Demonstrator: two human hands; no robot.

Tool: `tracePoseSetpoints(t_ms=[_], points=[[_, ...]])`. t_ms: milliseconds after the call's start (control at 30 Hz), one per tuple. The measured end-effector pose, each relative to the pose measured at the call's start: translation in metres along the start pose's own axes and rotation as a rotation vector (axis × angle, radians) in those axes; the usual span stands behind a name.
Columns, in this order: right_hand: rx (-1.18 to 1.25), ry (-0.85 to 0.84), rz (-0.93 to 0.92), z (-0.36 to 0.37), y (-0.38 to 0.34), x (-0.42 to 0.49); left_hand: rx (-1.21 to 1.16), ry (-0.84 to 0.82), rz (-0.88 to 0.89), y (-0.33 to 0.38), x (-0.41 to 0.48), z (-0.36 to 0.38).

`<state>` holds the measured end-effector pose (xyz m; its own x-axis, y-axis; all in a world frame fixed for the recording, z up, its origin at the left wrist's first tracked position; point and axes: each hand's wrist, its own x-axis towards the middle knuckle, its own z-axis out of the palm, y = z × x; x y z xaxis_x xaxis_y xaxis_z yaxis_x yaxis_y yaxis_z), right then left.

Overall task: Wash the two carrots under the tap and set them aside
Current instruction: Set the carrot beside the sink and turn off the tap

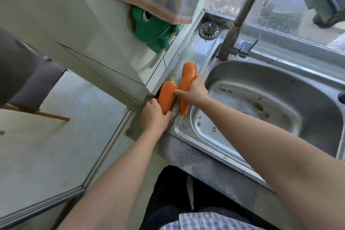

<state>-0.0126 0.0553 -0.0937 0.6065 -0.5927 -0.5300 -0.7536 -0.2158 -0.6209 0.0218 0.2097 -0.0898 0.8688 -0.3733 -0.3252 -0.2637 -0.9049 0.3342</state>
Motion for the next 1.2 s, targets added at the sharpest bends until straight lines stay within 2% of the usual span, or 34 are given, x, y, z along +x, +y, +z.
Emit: tracePoseSetpoints(t_ms=[133,267,333,467,667,800,900,1000,1100,1200], points=[[0.125,0.035,0.046,-0.005,0.008,-0.001,-0.001,-0.011,0.064,0.001,0.002,-0.007],[0.476,0.093,0.128,-0.013,0.008,-0.013,-0.125,-0.038,0.143,0.015,0.002,-0.015],[0.558,0.132,0.135,-0.025,0.011,-0.027,-0.204,-0.068,0.160,0.030,0.002,-0.018],[0.602,0.274,0.122,-0.057,0.030,-0.064,-0.378,-0.162,0.156,0.079,-0.008,-0.020],[0.681,0.586,0.132,-0.128,0.084,-0.139,-0.454,-0.314,0.399,0.166,-0.064,-0.009],[0.662,0.800,0.233,-0.170,0.139,-0.196,-0.462,-0.480,0.569,0.231,-0.126,0.008],[0.645,0.900,0.341,-0.187,0.185,-0.240,-0.416,-0.588,0.639,0.268,-0.178,0.024],[0.582,0.895,0.477,-0.197,0.233,-0.279,-0.317,-0.706,0.705,0.299,-0.229,0.046],[0.560,0.809,0.584,-0.198,0.271,-0.305,-0.234,-0.839,0.736,0.320,-0.266,0.074],[0.542,0.758,0.612,-0.194,0.292,-0.317,-0.131,-0.872,0.755,0.326,-0.289,0.100]])
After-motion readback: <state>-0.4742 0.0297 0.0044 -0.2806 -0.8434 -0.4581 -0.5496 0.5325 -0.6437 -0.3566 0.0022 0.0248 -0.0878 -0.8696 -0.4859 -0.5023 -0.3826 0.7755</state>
